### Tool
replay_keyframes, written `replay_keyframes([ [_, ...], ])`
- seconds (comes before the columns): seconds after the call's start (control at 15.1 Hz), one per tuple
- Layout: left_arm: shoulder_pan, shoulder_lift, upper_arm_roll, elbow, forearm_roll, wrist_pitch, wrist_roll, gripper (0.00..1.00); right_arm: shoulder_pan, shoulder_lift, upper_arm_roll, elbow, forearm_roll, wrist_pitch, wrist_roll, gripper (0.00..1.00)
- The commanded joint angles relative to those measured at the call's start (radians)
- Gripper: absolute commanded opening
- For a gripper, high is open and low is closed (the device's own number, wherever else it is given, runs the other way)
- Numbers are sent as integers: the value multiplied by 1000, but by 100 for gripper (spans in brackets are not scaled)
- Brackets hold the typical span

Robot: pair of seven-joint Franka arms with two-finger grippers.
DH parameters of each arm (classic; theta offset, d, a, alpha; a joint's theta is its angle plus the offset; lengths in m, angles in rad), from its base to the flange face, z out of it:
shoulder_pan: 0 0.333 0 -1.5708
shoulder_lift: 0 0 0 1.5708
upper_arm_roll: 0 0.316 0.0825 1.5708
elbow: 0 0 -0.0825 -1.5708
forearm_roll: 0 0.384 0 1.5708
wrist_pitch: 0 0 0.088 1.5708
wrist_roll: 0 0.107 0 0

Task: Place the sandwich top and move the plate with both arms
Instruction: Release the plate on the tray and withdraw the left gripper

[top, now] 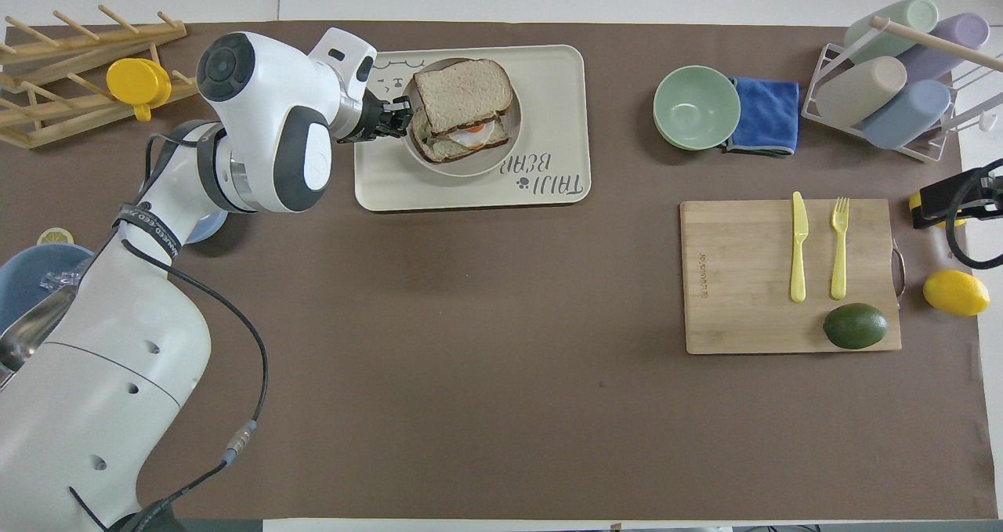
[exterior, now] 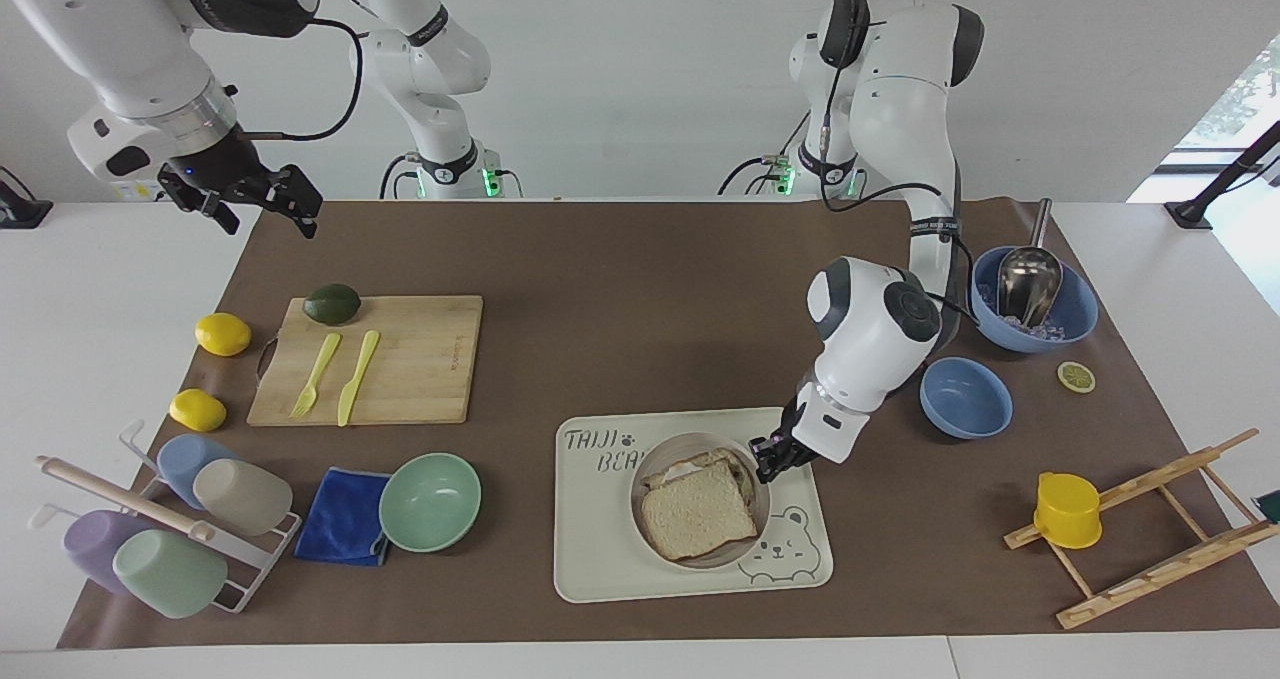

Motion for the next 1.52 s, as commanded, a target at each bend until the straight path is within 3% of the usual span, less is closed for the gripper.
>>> replay_keyframes([
  [0.0,1,-32,1,-52,7,29,75,0,-9,-21,6,-20,17,3,8,100],
  [0.07,1,-36,1,-62,7,31,92,0,-9,-22,6,-20,17,1,8,100],
  [0.13,1,-38,1,-72,7,32,96,14,-9,-22,4,-20,17,1,8,100],
  [0.2,1,-39,1,-78,7,32,96,36,-9,-21,6,-20,17,1,8,100],
  [0.33,1,-47,1,-83,6,29,94,90,-9,-21,4,-20,17,1,8,100],
  [0.4,5,-47,1,-82,7,20,93,100,-9,-21,6,-20,17,3,8,100],
  [0.6,24,-62,5,-74,7,-21,94,100,-9,-22,4,-20,17,1,8,100],
  [0.86,87,-143,9,-74,10,-119,94,100,-9,-22,6,-21,17,1,8,100],
  [1.19,99,-307,118,-74,88,-361,93,100,-9,-22,6,-20,17,1,8,100],
  [1.46,108,-429,138,-72,237,-533,93,100,-9,-22,4,-20,17,3,8,100],
])
